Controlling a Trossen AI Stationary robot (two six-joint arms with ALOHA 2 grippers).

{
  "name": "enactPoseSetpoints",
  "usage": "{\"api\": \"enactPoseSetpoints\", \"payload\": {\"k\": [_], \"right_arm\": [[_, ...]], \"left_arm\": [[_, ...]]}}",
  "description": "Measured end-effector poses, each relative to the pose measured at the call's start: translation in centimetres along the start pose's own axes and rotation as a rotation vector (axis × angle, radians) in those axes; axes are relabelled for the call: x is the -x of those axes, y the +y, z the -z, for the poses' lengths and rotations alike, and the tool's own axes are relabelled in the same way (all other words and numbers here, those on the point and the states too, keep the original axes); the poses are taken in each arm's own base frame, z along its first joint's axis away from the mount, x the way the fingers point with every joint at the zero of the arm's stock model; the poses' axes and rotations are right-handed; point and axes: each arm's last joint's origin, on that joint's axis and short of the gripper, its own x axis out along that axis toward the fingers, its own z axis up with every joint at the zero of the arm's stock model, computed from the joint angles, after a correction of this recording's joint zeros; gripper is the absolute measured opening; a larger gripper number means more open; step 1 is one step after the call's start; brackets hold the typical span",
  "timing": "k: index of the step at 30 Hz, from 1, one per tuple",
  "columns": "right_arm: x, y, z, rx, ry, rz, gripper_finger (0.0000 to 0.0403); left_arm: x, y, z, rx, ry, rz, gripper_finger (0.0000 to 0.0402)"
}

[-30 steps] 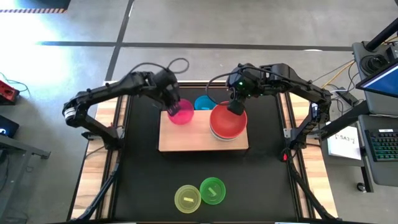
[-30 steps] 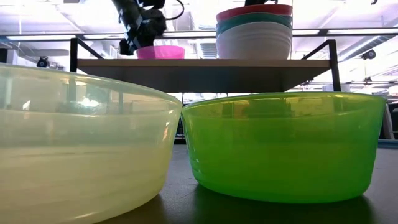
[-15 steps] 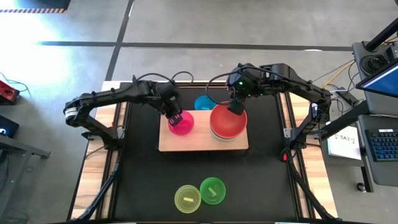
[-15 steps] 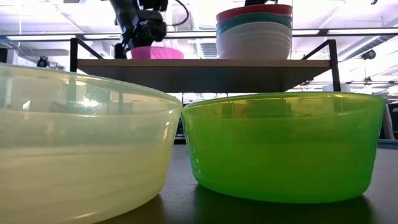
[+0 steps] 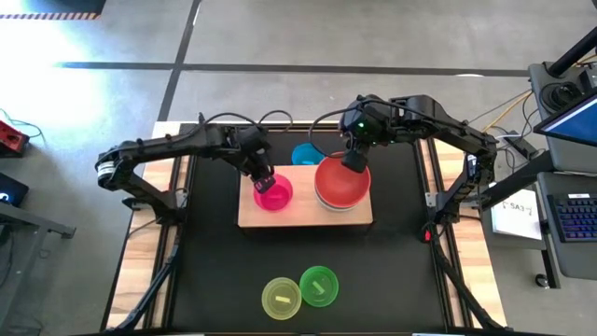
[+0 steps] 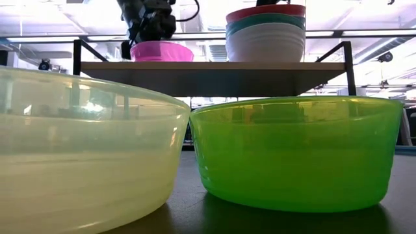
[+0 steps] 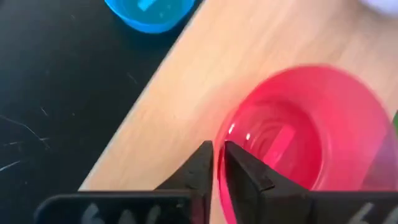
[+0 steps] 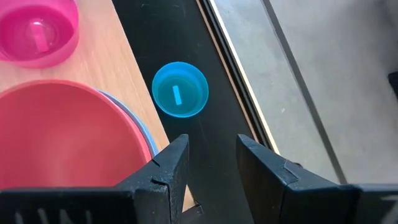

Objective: Place and stack bowls onto a shelf
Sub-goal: Put the small pink bowl on the shelf, then stack the small light blue bowl on top of the small pink bowl on the shelf

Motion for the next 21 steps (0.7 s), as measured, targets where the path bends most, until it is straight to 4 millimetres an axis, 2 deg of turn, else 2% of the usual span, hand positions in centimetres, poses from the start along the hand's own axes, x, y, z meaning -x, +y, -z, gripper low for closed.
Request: {"api": "enactPoseSetpoints", "payload": {"k": [5, 8, 11, 15, 21], "right_arm": [[0.0, 0.0, 0.0, 0.008, 0.001, 0.0, 0.0123], [0.0, 0.0, 0.0, 0.004, 0.0, 0.0, 0.0123], [0.0, -0.1, 0.0, -0.02, 0.001, 0.002, 0.0123], [-0.1, -0.2, 0.0, -0.05, 0.002, 0.005, 0.0123], [-0.2, -0.6, 0.0, -0.064, 0.007, 0.013, 0.0123]], "left_arm": [[1.6, -0.5, -0.8, -0.065, -0.053, 0.011, 0.007], [2.6, -0.3, -1.9, -0.116, -0.144, -0.071, 0.0093], [2.9, 0.5, -3.1, -0.135, -0.209, -0.125, 0.011], [1.8, 2.4, -4.6, -0.089, -0.229, -0.152, 0.0118], [-1.3, 6.7, -6.8, -0.022, -0.168, -0.193, 0.0119]]}}
